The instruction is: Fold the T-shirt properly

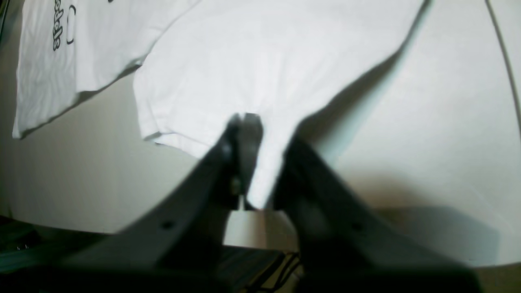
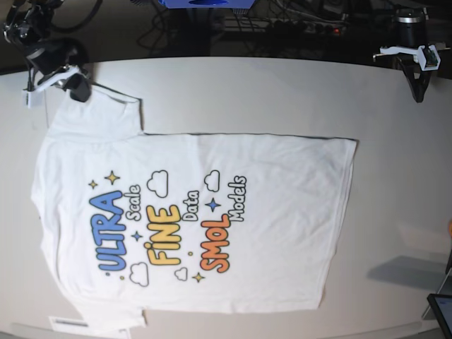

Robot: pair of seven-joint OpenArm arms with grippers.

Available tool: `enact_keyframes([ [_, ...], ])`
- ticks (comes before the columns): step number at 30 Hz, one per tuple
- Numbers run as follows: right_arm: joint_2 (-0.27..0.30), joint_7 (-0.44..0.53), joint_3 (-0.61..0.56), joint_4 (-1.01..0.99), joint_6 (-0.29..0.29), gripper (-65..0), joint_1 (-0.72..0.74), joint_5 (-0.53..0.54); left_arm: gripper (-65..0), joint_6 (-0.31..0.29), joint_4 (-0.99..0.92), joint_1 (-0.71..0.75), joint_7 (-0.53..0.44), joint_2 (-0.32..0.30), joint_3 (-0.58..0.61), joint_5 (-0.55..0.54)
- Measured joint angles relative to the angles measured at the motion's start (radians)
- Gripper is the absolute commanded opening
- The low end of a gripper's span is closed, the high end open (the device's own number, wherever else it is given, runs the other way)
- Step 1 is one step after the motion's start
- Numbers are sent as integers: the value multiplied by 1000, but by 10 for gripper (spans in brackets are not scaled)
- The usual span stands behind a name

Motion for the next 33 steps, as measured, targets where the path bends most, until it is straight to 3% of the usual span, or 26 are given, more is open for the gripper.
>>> enact_keyframes([
  [3, 0, -9, 0, 0, 0, -643, 0, 0, -650, -2, 0, -18, 129, 1, 0, 0],
  [5, 0, -11, 0, 0, 0, -643, 0, 0, -621, 0, 0, -43, 196, 0, -2, -76],
  [6, 0, -11, 0, 0, 0, -643, 0, 0, -579, -1, 3, -51, 232, -6, -2, -130],
  [10, 2, -11, 0, 0, 0, -643, -1, 0, -353, -118, 2, -79, 455, -75, -12, -385],
  [11, 2, -11, 0, 0, 0, -643, -1, 0, -306, -117, -2, -103, 524, -87, -17, -431],
  [15, 2, -11, 0, 0, 0, -643, -2, 0, -202, -138, -1, -185, 698, -117, -12, -502],
  [21, 2, -10, -5, 0, 0, -643, -10, 1, -191, -132, -3, -298, 891, -73, -6, -588],
  [25, 2, -11, -6, 0, 0, -643, -19, 0, -197, -132, -87, -373, 969, -69, -6, -675],
  [28, 2, -11, -6, 0, 0, -643, -17, 0, -198, -133, -161, -418, 998, -62, -5, -679],
  [33, 2, -11, -6, 0, 0, -643, -17, 0, -198, -143, -240, -461, 959, -71, 48, -702],
])
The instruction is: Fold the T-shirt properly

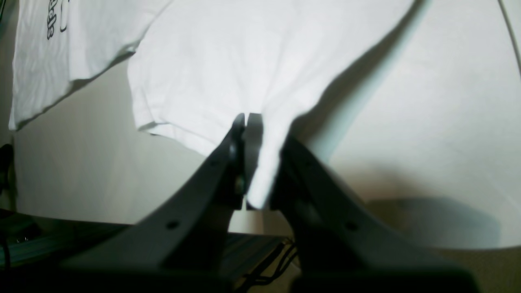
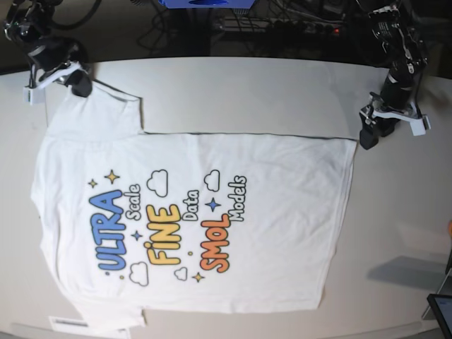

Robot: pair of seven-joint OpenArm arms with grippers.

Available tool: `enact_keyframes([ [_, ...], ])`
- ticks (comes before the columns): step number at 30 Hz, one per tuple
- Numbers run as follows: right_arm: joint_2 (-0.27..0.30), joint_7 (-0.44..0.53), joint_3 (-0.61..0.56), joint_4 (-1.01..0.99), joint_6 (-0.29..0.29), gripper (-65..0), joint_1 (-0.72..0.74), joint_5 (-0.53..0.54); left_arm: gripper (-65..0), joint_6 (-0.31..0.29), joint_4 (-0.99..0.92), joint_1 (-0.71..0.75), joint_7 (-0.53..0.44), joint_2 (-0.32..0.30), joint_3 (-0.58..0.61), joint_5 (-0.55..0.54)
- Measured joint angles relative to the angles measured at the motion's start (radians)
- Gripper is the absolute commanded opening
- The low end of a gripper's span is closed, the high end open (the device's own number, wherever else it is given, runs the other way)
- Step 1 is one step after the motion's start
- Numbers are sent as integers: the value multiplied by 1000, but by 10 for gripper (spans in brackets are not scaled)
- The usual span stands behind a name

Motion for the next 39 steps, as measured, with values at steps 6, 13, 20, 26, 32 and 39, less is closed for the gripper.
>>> enact_keyframes([
  [6, 0, 0, 0, 0, 0, -643, 0, 0, -198, -15, -43, -45, -24, -1, 86, -18],
  [13, 0, 0, 0, 0, 0, -643, 0, 0, -200, -18, -44, -63, -36, 8, 160, -26],
  [20, 0, 0, 0, 0, 0, -643, 0, 0, -220, -18, -44, -66, -43, 27, 156, -29],
  [26, 0, 0, 0, 0, 0, -643, 0, 0, -299, -33, -105, -99, -43, 27, 156, -51],
  [32, 0, 0, 0, 0, 0, -643, 0, 0, -301, -40, -160, -141, -41, 25, 155, -49],
  [39, 19, -1, 0, 0, 0, -643, 0, 0, -301, -40, -150, -129, -55, 31, 155, -42],
])
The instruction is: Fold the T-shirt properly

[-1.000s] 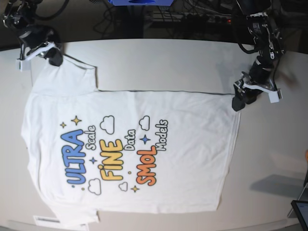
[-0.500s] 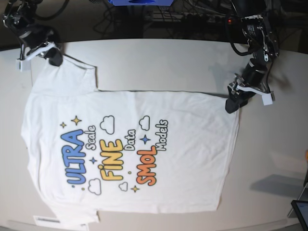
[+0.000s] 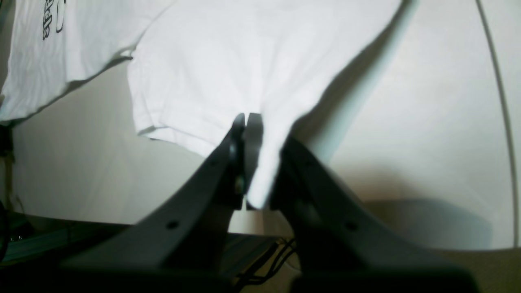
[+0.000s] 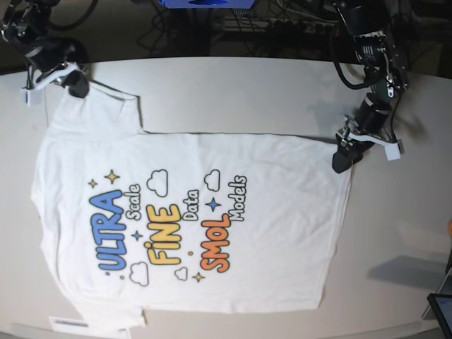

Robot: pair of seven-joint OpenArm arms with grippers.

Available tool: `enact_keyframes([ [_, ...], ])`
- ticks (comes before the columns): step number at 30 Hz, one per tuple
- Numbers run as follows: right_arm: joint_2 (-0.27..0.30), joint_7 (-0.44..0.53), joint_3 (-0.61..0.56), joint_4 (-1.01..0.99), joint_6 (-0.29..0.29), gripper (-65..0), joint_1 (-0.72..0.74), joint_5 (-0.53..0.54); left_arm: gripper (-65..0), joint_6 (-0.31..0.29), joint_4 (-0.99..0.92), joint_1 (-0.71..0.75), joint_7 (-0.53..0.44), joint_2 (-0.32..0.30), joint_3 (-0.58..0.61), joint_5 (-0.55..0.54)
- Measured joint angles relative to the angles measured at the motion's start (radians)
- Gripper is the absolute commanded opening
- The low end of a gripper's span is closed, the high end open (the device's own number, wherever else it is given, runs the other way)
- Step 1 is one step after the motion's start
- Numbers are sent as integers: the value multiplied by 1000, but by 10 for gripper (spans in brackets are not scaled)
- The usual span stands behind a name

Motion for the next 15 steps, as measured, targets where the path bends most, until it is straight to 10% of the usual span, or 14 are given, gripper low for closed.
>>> enact_keyframes([
  [15, 1, 1, 0, 0, 0, -643, 0, 0, -299, -71, 72, 148, -24, 23, -20, -86],
])
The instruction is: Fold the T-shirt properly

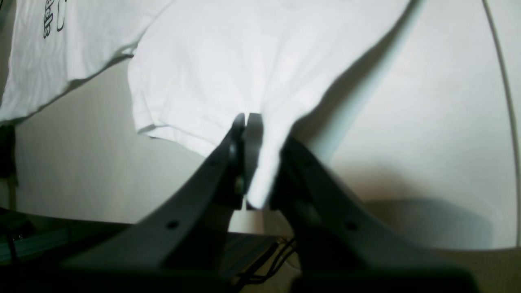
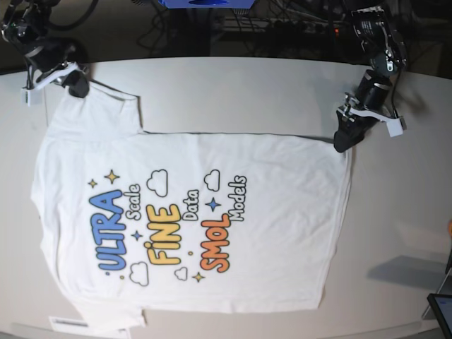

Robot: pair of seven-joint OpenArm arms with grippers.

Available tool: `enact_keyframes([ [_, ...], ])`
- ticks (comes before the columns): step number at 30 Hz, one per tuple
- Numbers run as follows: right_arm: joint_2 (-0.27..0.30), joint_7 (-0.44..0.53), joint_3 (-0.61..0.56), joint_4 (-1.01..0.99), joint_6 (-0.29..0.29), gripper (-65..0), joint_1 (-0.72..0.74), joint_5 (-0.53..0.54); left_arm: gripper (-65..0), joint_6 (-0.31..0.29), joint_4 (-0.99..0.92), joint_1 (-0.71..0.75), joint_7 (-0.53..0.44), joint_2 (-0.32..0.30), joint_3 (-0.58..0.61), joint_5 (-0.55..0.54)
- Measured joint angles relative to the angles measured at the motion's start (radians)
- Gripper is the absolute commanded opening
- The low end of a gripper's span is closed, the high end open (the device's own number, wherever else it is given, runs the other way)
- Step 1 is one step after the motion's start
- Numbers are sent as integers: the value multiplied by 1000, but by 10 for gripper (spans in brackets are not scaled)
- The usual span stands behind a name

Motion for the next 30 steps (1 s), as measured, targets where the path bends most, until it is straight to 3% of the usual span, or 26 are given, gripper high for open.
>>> enact_keyframes([
  [1, 0, 0, 0, 0, 0, -643, 0, 0, -299, -47, -13, 3, -12, 3, 2, -13],
  [5, 0, 0, 0, 0, 0, -643, 0, 0, -299, -108, -77, 4, 3, -11, -3, -194],
  [11, 0, 0, 0, 0, 0, -643, 0, 0, -299, -133, -109, 5, -4, -15, -3, -268],
  [18, 0, 0, 0, 0, 0, -643, 0, 0, -301, -127, -112, 0, -1, -15, -5, -272],
  [22, 0, -1, 0, 0, -1, -643, 0, 0, -301, 12, -41, 56, 9, -15, -6, -350],
  [25, 0, -1, -1, 0, -1, -643, 0, 3, -301, 31, 27, 183, 60, 4, -34, -468],
  [26, 0, -8, -1, 0, 0, -643, -1, 3, -301, 64, 47, 201, 74, 10, -48, -473],
  [28, 0, -21, -1, 0, 0, -643, 0, 3, -301, 201, 95, 198, 102, 12, -63, -469],
  [30, -1, -38, -1, 0, -1, -643, 5, -1, -301, 256, 122, 193, 119, 12, -74, -446],
])
